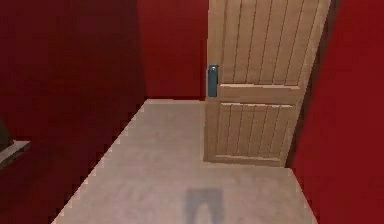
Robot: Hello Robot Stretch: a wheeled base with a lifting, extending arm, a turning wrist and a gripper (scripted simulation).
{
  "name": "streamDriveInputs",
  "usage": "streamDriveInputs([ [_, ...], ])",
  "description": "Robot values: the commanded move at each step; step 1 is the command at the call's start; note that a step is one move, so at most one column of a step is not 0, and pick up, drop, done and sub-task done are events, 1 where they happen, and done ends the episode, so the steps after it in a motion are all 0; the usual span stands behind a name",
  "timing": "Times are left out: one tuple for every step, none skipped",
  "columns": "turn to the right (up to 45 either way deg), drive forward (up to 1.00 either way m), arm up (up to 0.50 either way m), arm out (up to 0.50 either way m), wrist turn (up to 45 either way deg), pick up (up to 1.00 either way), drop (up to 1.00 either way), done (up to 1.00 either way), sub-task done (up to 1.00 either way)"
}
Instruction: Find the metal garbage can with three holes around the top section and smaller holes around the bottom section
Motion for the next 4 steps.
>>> streamDriveInputs([
  [0.0, 0.15, 0.0, 0.0, 0.0, 0.0, 0.0, 0.0, 0.0],
  [-12.0, 0.0, 0.0, 0.0, 0.0, 0.0, 0.0, 0.0, 0.0],
  [0.0, 1.0, 0.0, 0.0, 0.0, 0.0, 0.0, 0.0, 0.0],
  [0.0, 0.3, 0.0, 0.0, 0.0, 0.0, 0.0, 0.0, 0.0],
])
